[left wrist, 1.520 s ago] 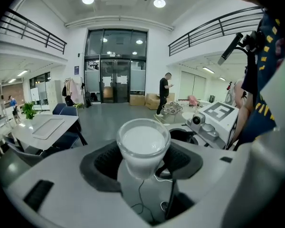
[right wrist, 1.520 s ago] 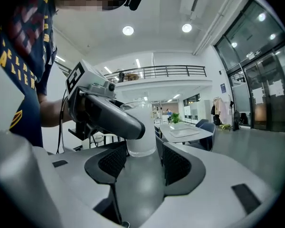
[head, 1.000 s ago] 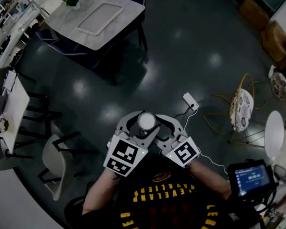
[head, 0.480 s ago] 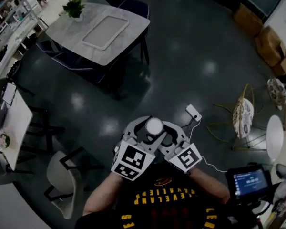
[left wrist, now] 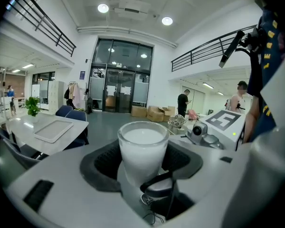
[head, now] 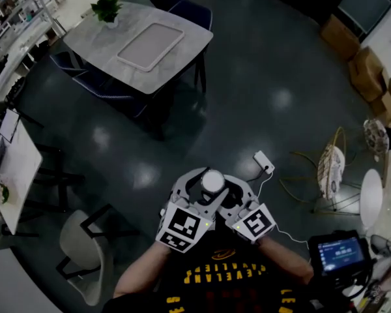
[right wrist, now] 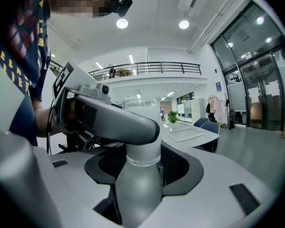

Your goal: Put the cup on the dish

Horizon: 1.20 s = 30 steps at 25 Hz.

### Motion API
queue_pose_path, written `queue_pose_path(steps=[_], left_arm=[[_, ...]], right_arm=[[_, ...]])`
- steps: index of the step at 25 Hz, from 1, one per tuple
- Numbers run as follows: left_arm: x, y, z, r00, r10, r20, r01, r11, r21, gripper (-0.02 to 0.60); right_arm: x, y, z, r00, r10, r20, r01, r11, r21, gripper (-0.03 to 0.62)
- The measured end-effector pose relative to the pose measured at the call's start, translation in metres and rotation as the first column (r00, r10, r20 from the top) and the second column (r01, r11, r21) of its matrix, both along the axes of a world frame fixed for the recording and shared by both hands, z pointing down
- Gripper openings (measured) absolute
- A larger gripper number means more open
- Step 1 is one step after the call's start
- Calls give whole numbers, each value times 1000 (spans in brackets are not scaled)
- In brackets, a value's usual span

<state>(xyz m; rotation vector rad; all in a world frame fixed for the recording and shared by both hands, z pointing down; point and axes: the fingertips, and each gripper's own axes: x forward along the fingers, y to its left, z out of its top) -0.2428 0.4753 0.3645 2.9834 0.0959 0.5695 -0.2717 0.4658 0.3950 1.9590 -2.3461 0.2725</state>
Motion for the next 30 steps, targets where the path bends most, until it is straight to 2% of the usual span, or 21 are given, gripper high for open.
queue_pose_path(steps=[5,10,23,30], left_arm=[[13,-32,4,998,-56,-6,56,998,13,262],[42,-64,3,994,-109,-9,109,993,37,262],[170,-120,-11,969,-246,-21,247,967,67,262],[216,-130,-11,955,-294,-29,296,953,65,262]], right_arm=[[12,-30,5,999,-53,-12,53,999,10,224],[41,-62,4,994,-106,-10,107,994,30,224],[169,-114,-9,968,-248,-33,249,967,45,224],[215,-123,-9,956,-293,-37,294,954,52,224]])
